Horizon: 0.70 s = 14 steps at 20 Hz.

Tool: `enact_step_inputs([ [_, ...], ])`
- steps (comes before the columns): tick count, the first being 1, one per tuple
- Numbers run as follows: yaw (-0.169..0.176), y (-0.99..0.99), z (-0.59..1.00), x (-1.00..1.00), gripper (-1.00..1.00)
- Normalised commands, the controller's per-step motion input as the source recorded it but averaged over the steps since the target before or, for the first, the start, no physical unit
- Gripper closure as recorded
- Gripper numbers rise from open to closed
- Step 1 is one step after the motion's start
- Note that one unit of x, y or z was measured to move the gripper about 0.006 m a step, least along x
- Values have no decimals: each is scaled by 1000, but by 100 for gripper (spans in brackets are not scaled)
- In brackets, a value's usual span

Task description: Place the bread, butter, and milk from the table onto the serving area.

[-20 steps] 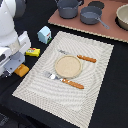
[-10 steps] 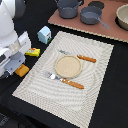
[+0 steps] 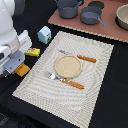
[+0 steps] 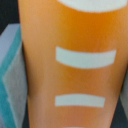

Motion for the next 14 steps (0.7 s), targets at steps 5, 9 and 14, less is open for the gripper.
enact_step_inputs([
  [5,-10,151,1000,810,100],
  [9,0,216,1000,1000,100],
  [14,0,222,877,1000,100],
])
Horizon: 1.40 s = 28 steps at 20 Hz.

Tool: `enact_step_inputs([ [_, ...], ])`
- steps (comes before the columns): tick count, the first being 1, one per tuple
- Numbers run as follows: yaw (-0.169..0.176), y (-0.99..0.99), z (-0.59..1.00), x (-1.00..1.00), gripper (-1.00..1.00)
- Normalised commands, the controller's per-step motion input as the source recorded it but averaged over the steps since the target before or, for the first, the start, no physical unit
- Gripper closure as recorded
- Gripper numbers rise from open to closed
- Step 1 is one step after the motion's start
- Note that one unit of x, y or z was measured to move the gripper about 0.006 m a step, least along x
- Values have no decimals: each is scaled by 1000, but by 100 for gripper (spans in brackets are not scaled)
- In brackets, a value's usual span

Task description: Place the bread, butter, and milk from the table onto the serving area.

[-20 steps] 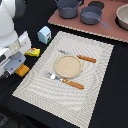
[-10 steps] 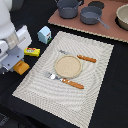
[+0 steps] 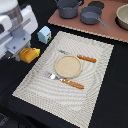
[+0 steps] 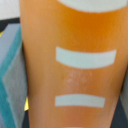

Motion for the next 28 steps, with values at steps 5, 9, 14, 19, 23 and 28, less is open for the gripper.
enact_step_inputs([
  [5,0,175,431,1000,100],
  [9,0,154,259,1000,100],
  [14,-1,152,202,997,100],
  [19,-12,125,85,974,100],
  [23,-18,116,8,959,100],
  [28,-34,106,-55,920,100],
])
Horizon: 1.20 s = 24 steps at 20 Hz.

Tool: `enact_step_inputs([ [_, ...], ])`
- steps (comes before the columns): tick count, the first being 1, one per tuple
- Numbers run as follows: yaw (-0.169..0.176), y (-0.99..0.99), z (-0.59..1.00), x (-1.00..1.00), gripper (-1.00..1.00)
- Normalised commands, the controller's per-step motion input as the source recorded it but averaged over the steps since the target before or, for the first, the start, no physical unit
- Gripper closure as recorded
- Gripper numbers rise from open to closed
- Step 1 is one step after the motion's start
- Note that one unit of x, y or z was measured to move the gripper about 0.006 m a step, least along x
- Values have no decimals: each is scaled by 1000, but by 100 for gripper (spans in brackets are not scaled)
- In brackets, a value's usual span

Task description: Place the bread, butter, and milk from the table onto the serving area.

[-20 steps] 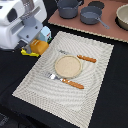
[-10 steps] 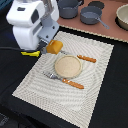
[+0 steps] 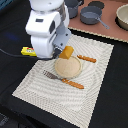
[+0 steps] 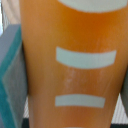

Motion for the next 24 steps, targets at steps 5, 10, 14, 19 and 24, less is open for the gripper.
enact_step_inputs([
  [5,-27,216,-142,821,100],
  [10,-9,302,-219,542,100],
  [14,-1,218,-121,411,100],
  [19,-16,1,1,391,-100],
  [24,-27,18,114,429,-100],
])
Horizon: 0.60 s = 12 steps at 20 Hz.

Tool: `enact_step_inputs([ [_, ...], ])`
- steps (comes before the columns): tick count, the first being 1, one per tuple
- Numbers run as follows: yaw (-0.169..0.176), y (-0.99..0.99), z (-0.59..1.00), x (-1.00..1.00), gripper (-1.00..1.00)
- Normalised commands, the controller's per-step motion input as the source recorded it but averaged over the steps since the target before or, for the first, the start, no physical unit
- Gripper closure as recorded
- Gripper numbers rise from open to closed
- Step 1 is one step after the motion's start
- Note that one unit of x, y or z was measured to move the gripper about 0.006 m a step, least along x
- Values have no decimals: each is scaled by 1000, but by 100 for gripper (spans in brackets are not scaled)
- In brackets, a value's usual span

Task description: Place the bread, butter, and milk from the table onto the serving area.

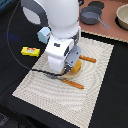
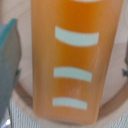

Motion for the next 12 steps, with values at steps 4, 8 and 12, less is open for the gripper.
enact_step_inputs([
  [4,-3,138,546,-366,-100],
  [8,0,189,684,-1000,-100],
  [12,0,196,623,-1000,-100],
])
